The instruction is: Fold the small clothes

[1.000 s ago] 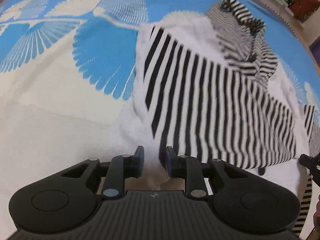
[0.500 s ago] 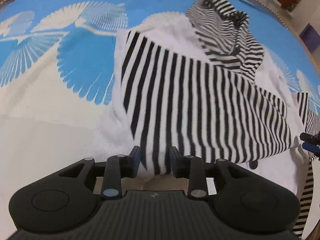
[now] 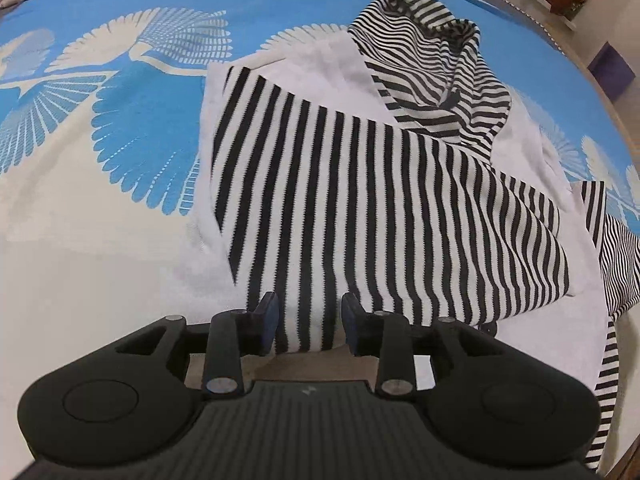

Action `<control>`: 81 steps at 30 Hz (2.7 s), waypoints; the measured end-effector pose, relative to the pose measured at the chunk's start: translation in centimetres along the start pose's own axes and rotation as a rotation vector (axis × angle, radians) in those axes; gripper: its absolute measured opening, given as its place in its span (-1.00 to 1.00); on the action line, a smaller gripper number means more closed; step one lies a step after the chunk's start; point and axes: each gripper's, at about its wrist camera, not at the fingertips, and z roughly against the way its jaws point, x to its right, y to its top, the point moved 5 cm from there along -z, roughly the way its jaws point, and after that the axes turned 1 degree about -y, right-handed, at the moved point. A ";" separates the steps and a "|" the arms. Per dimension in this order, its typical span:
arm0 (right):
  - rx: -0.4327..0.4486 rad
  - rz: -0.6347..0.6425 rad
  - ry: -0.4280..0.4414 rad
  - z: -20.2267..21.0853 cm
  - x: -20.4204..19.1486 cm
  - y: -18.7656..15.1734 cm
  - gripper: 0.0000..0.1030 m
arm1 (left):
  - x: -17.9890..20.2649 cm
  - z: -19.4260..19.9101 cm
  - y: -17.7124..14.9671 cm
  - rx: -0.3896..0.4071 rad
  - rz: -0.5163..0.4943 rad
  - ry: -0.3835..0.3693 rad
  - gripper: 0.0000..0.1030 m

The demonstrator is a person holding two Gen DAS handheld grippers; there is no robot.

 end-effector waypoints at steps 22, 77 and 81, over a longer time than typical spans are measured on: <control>0.138 -0.438 -0.099 -5.8 16.1 3.5 -0.85 | 0.2 -0.5 -0.1 -0.004 -0.018 0.009 -0.26; -0.370 -0.129 0.128 -1.6 -13.1 -14.5 -0.37 | -7.8 1.1 2.9 0.038 0.504 -0.235 -0.46; -0.383 -0.115 0.133 -1.2 -12.8 -14.3 -0.37 | -8.0 -0.9 2.8 0.014 0.575 -0.231 -0.41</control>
